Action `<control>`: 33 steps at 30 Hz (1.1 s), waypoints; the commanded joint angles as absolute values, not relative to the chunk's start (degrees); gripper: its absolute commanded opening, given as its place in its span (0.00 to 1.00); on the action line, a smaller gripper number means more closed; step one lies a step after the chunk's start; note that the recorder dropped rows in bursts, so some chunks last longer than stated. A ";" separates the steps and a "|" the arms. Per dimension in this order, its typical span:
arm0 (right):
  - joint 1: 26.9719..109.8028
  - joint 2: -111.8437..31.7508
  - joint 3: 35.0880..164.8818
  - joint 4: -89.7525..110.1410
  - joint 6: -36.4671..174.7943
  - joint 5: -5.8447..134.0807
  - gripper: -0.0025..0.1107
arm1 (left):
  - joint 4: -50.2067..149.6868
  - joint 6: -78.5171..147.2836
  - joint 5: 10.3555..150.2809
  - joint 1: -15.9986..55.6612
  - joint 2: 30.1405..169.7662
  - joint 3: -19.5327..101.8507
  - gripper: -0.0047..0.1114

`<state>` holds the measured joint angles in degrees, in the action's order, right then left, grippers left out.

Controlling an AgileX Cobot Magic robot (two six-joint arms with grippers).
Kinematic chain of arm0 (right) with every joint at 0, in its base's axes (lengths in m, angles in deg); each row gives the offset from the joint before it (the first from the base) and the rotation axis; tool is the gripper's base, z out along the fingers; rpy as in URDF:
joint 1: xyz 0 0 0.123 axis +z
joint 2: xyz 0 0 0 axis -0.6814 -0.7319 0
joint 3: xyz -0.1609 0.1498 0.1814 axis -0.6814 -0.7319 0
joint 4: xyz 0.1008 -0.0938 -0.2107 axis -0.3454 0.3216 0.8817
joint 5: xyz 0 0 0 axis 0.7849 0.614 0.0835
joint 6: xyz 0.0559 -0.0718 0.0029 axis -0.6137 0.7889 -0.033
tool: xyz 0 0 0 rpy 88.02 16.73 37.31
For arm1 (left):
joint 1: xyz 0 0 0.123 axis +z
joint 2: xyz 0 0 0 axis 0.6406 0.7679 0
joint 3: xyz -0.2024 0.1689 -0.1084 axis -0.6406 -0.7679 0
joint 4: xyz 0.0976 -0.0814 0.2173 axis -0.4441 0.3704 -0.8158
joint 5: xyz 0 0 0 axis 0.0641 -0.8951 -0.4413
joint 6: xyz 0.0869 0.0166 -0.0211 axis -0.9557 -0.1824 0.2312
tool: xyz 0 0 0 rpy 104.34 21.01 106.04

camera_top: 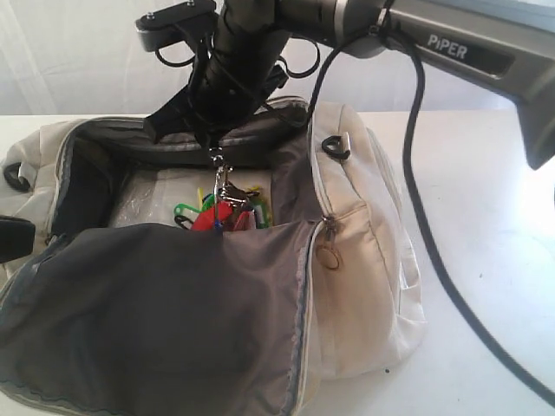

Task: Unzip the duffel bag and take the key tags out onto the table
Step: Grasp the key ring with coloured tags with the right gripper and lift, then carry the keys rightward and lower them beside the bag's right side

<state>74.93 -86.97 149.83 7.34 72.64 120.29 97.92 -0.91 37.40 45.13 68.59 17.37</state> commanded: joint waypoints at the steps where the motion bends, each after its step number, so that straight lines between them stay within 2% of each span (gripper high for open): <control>1: 74.87 -83.36 149.80 7.98 74.29 118.93 0.02 | 98.71 -0.62 36.90 44.69 68.28 17.23 0.04; 12: 74.87 -70.26 149.80 13.55 74.40 118.71 0.02 | 98.71 -0.62 36.90 44.69 68.28 17.23 0.04; 17: 74.87 -61.84 149.80 26.39 72.41 123.31 0.02 | 98.71 -0.62 36.90 44.69 68.28 17.23 0.04; 33: 61.24 -52.57 149.26 29.21 71.70 134.08 0.02 | 98.92 -0.62 36.70 44.29 68.28 17.23 0.04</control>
